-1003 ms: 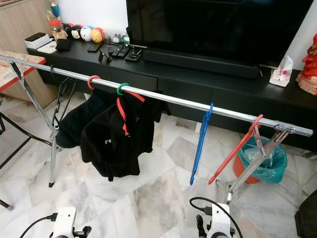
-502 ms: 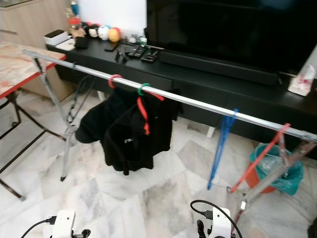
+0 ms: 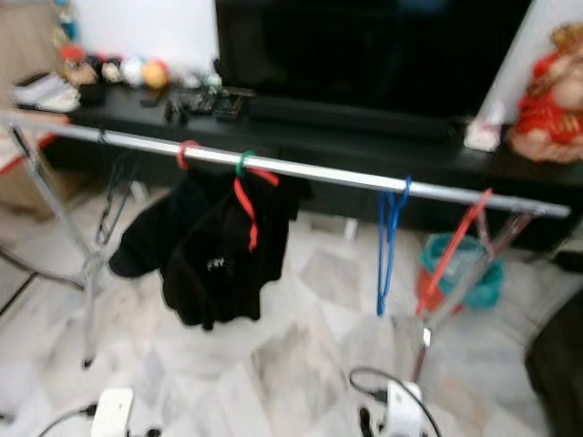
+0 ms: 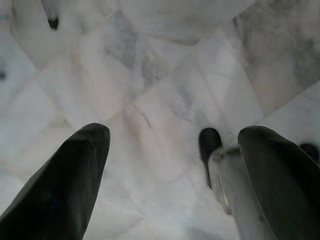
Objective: Hang hanger
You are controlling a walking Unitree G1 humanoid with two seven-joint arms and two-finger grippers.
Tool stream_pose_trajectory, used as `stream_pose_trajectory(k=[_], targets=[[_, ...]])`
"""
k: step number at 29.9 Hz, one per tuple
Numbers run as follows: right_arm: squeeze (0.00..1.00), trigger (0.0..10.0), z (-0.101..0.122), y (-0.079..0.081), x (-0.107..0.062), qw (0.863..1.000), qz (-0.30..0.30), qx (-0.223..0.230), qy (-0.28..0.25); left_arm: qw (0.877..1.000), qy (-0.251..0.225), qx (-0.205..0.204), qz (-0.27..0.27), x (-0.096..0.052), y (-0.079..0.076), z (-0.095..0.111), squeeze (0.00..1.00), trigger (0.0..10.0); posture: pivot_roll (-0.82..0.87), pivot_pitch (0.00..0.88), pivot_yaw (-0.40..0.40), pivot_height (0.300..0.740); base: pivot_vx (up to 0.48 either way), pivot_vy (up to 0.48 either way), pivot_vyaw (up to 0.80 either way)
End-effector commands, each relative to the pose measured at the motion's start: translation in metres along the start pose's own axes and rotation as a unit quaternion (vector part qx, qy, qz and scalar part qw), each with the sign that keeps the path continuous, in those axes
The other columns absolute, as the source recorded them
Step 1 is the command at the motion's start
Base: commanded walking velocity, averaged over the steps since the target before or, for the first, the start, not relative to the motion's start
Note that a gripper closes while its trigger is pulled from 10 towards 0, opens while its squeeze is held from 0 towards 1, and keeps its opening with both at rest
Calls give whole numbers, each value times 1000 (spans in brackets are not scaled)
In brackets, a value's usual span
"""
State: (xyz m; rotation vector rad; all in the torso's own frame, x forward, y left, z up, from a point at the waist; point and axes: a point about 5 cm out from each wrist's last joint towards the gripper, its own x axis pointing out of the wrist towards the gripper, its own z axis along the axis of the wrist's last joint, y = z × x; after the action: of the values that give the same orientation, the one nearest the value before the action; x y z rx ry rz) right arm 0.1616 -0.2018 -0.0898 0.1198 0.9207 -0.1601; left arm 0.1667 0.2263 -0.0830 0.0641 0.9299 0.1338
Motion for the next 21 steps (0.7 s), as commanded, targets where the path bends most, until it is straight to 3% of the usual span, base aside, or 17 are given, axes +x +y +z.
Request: stream_pose_trajectory(k=[1,21], targets=[[0,10000,2,-6,0,1000,-6,4,-2,1000,-1,-2,-7,0,-5,1,0,10000,-59,7,-8,740,0,330,-444],[0,10000,5,-3,1,1000,2,4,-8,1000,0,0,-11,1,-7,1,0,10000,-52,0,-8,740,0,308,-48]])
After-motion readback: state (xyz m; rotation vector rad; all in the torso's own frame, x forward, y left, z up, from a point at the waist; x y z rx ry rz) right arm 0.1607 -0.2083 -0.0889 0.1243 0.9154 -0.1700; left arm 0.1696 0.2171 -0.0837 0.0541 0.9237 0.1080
